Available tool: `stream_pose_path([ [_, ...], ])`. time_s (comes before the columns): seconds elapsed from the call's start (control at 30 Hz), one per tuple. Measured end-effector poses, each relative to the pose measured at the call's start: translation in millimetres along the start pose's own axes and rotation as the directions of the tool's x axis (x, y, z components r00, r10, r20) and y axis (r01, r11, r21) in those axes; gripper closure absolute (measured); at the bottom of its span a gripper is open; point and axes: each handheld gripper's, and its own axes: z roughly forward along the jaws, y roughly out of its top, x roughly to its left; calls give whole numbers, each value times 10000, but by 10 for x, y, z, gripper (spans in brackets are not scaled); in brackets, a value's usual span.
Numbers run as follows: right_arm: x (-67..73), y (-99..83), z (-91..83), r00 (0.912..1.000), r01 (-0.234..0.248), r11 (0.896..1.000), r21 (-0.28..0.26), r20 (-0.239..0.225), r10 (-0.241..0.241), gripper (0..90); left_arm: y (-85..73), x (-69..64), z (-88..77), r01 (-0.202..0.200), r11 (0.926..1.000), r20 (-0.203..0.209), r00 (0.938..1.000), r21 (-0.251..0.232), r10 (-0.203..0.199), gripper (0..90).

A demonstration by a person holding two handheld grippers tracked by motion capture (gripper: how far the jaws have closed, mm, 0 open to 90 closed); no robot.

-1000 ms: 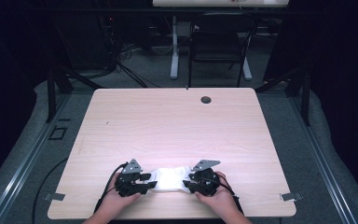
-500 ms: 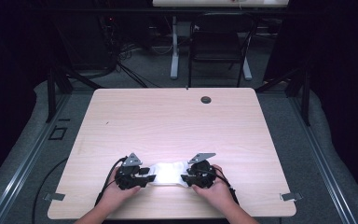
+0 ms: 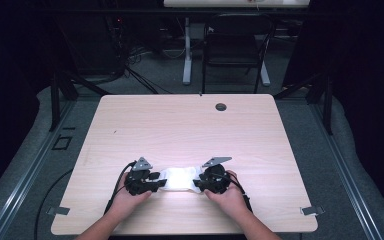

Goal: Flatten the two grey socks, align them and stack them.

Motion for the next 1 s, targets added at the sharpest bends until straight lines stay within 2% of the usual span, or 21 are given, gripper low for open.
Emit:
stream_pose_path([
  [0.23,-9,3,-3,9999,-151,9999,-50,26,152,633,3,-1,-7,-13,10000,-32,10000,-19,13,560],
  [0.3,6,8,-43,9998,-190,9994,-274,38,191,614,7,1,-53,-32,9997,-183,9998,-235,28,519],
  [0.4,10,12,-131,9998,-191,9982,-573,66,195,607,8,6,-110,120,9993,-175,9998,-364,-126,494],
  [0.5,5,33,-234,9993,-102,9973,-731,362,129,600,18,19,-198,234,9991,-230,9994,-351,-242,477],
  [0.6,-4,49,-313,9988,-108,9964,-844,469,148,590,28,29,-256,264,9988,-240,9993,-411,-274,465],
  [0.63,-10,46,-370,9982,-226,9949,-987,528,279,571,39,37,-329,347,9979,-274,9990,-538,-362,459],
  [0.8,-17,-4,-447,9967,-251,9944,-1028,746,329,538,28,50,-438,440,9966,-332,9984,-699,-464,443],
  [0.9,-28,-65,-501,9951,-205,9934,-1131,940,312,521,-34,65,-524,556,9952,-415,9974,-809,-591,438],
  [1.0,-49,-89,-518,9952,-222,9924,-1212,916,334,522,-81,85,-545,542,9939,-511,9969,-965,-593,433],
])
